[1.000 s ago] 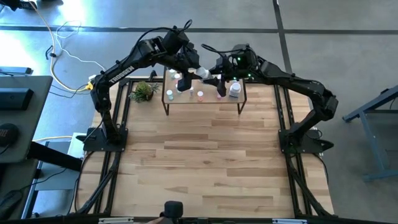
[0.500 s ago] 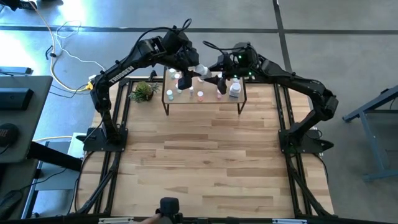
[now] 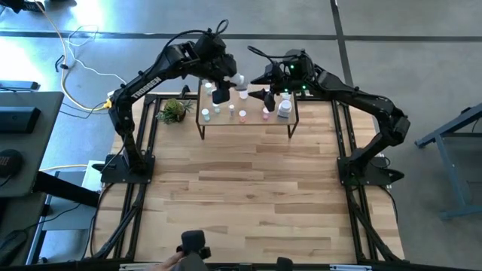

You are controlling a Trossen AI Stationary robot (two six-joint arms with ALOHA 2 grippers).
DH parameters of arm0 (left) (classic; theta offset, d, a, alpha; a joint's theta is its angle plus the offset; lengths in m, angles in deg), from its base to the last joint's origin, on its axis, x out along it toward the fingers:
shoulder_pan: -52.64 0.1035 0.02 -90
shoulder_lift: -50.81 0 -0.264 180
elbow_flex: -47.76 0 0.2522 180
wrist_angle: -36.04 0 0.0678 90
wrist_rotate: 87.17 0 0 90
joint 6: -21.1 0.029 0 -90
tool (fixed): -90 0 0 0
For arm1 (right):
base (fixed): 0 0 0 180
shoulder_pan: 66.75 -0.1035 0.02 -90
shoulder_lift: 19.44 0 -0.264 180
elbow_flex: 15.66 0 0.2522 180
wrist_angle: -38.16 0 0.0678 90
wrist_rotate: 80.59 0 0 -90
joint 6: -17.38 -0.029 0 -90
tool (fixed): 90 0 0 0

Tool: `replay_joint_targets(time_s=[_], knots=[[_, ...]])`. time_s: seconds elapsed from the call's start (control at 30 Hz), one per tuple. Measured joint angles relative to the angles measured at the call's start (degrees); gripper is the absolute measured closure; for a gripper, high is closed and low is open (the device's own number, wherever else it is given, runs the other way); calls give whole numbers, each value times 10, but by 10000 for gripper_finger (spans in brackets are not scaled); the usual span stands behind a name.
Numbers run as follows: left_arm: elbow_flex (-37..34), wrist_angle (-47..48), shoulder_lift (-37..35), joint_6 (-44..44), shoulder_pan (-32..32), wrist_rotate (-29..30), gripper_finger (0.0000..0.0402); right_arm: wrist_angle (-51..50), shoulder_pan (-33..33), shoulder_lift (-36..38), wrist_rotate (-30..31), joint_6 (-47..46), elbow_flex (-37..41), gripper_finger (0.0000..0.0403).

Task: Pick and place medicine bottles onto shelf by color
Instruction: Put the white blue pill bottle on the shelf

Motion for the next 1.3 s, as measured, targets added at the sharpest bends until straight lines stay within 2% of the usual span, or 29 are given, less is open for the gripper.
replay_joint_targets(time_s=[0.23, 0.5, 1.3], knots=[[0, 17, 0, -12, 29, 16, 243, 1, 0, 0, 25, 1, 0, 169], [0, 52, 10, -30, 52, 18, 243, 0, 0, 0, 28, 2, 0, 169], [0, 82, 94, -26, 65, 11, 243, -1, 0, 1, 28, -2, 0, 169]])
